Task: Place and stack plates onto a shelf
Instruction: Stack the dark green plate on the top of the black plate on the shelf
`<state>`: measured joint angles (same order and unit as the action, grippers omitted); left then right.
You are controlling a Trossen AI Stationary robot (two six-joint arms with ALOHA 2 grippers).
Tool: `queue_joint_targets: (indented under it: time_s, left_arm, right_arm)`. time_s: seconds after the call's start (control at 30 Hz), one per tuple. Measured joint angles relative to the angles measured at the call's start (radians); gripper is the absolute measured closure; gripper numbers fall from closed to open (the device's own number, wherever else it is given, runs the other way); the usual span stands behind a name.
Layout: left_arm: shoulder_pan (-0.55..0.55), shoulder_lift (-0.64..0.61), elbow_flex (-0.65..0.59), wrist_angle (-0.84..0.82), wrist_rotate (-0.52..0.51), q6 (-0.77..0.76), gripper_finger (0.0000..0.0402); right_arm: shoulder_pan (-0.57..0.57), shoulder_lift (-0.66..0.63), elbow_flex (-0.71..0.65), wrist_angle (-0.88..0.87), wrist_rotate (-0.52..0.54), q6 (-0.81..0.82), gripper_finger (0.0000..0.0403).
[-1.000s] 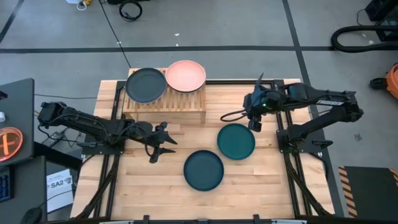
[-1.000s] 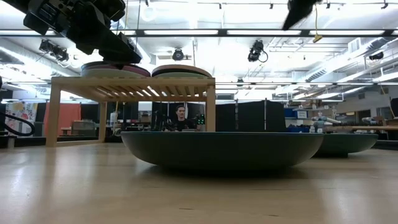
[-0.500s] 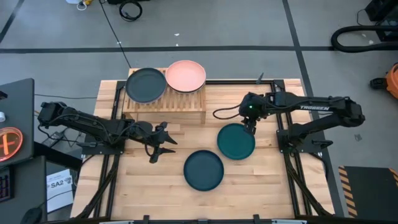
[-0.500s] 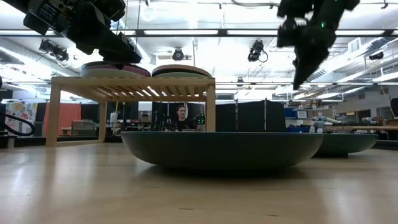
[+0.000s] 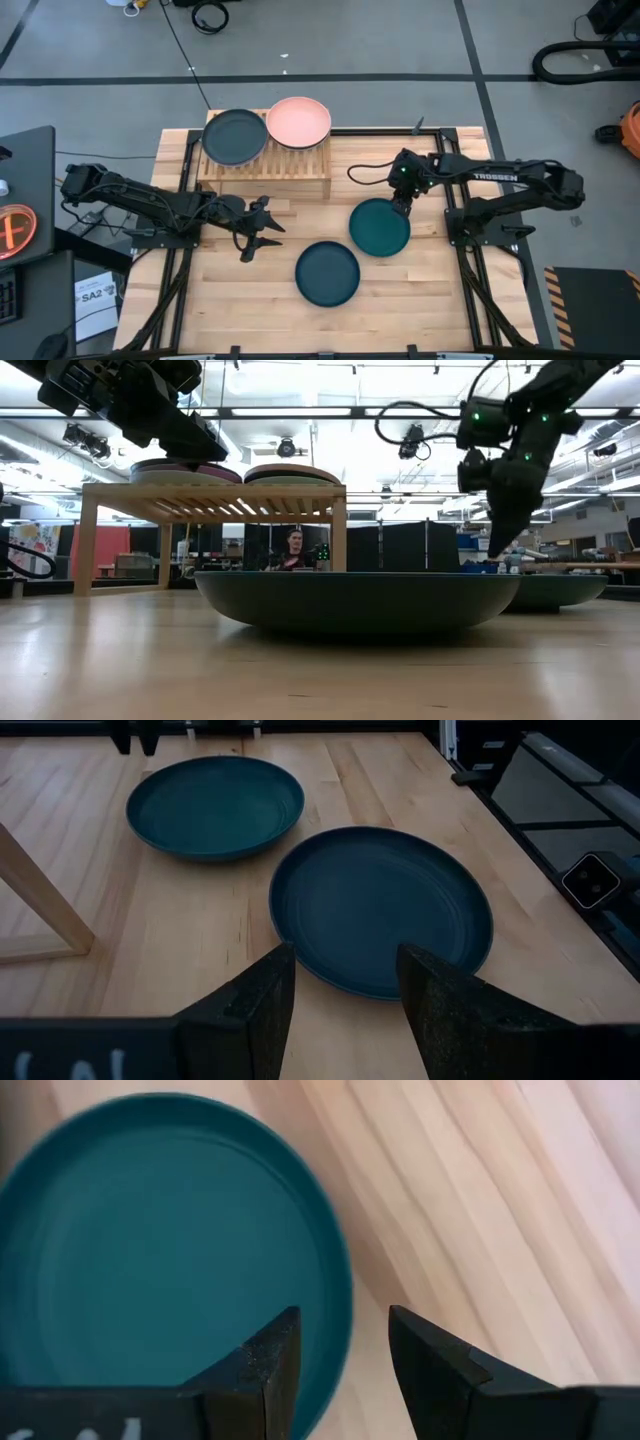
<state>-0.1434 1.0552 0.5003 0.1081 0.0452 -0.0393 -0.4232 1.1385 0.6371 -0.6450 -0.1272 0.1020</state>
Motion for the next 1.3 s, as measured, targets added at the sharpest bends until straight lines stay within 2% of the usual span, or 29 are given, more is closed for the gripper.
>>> queue_joint_targets:
  time_s: [0.3, 0.93, 1.3]
  left_arm:
    - [0.000, 0.000, 0.000, 0.000, 0.000, 0.000, 0.0219]
    - [0.000, 0.000, 0.000, 0.000, 0.000, 0.000, 0.0219]
    - [0.000, 0.000, 0.000, 0.000, 0.000, 0.000, 0.0219]
  right_arm:
    - [-0.043, 0.002, -0.087, 0.095, -0.001, 0.000, 0.0245]
    - [-0.045, 0.002, -0.262, 0.270, 0.003, 0.063, 0.0245]
    - [-0.045, 0.002, -0.275, 0.312, -0.019, 0.082, 0.0247]
